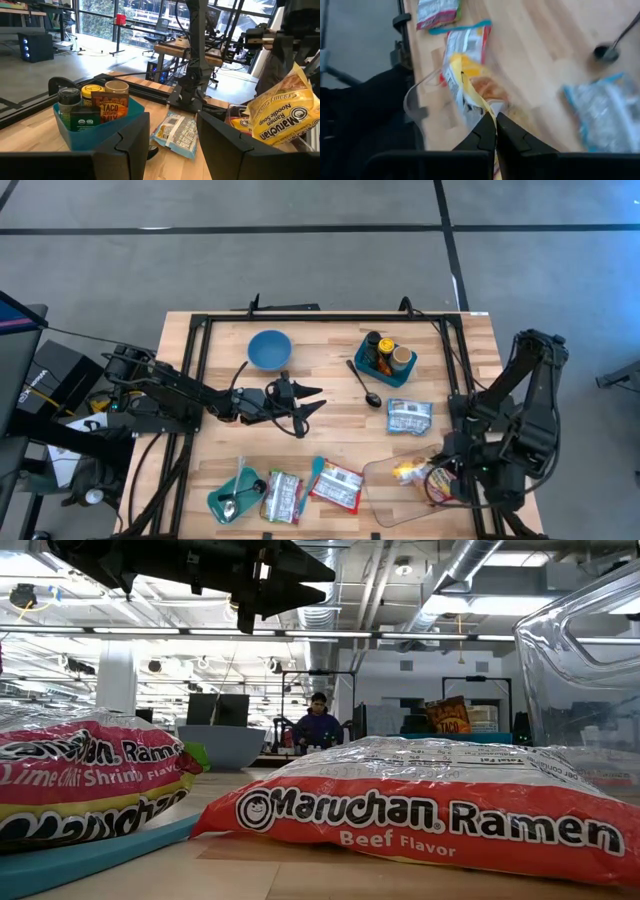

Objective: Pick & Place Food Item
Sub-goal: Put the yellow noodle pack into the transparent bin

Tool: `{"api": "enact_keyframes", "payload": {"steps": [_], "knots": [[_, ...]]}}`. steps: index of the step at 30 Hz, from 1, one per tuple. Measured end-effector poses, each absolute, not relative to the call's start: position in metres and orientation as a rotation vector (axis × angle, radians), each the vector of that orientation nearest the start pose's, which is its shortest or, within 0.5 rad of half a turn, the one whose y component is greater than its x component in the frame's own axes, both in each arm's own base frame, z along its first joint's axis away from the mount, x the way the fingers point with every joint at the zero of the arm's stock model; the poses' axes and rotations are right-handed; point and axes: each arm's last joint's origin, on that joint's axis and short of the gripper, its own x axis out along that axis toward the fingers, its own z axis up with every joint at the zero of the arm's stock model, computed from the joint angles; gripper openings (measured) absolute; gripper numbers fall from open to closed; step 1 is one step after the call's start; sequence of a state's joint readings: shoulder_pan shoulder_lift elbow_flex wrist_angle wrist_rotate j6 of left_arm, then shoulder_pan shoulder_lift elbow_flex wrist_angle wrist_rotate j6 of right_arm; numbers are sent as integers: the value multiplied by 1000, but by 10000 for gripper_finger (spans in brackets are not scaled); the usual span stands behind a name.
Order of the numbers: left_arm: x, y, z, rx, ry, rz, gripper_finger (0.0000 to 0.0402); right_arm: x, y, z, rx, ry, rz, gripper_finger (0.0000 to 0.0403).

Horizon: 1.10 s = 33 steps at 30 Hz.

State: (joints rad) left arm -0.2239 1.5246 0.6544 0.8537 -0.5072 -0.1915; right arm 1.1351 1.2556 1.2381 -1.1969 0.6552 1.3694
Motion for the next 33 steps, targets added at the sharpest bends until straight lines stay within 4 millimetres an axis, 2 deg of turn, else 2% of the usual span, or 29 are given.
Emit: {"api": "enact_keyframes", "payload": {"steps": [11, 25, 33], "knots": [[300, -54, 217, -184, -12, 284, 159, 87, 208, 328, 545, 847, -69, 0], [300, -54, 217, -184, -12, 284, 159, 85, 216, 316, 628, 855, -105, 0], [300, -54, 217, -184, -12, 284, 159, 78, 229, 308, 665, 876, -125, 0]]}}
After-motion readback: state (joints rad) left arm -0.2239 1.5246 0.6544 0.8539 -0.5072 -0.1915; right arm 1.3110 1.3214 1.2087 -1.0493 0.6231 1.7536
